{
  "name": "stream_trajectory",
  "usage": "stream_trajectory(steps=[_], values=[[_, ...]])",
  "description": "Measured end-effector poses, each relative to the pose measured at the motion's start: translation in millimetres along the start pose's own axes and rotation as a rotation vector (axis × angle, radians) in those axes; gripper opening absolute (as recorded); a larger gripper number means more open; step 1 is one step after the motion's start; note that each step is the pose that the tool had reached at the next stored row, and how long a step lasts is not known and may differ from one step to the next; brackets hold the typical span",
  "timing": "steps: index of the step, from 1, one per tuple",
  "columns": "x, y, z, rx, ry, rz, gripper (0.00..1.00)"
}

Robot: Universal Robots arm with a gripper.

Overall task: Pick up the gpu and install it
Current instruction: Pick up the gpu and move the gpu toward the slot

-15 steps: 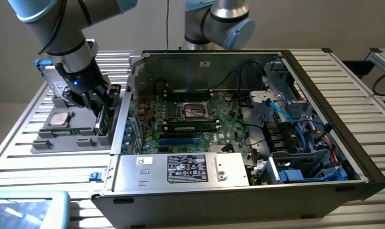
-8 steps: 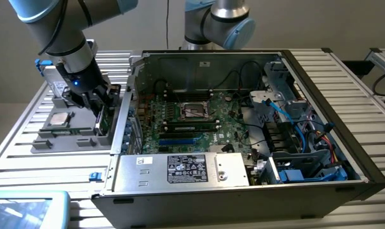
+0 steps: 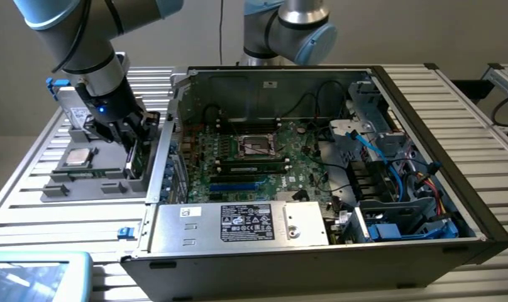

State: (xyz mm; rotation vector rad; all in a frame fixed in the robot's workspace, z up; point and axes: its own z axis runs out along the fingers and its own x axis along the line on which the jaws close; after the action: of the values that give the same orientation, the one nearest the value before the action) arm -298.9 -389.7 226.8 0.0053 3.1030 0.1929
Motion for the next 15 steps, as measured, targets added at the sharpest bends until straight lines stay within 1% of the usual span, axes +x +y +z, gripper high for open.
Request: stream_trajectory(steps=[1,2,3,10,11,15], values=[[0.0,0.0,0.0,0.0001,0.0001,0.000,0.35],[0.0,0.0,0.0,0.0003,0.0004,0.000,0.35],[0.0,0.0,0.0,0.0003,0.0004,0.000,0.29],[0.1,0.1,-0.8,0.0001,0.0002,0.000,0.28],[0.1,0.4,-3.5,0.0000,0.0001,0.000,0.28],[-0.1,2.7,-21.5,0.0003,0.0003,0.000,0.28]])
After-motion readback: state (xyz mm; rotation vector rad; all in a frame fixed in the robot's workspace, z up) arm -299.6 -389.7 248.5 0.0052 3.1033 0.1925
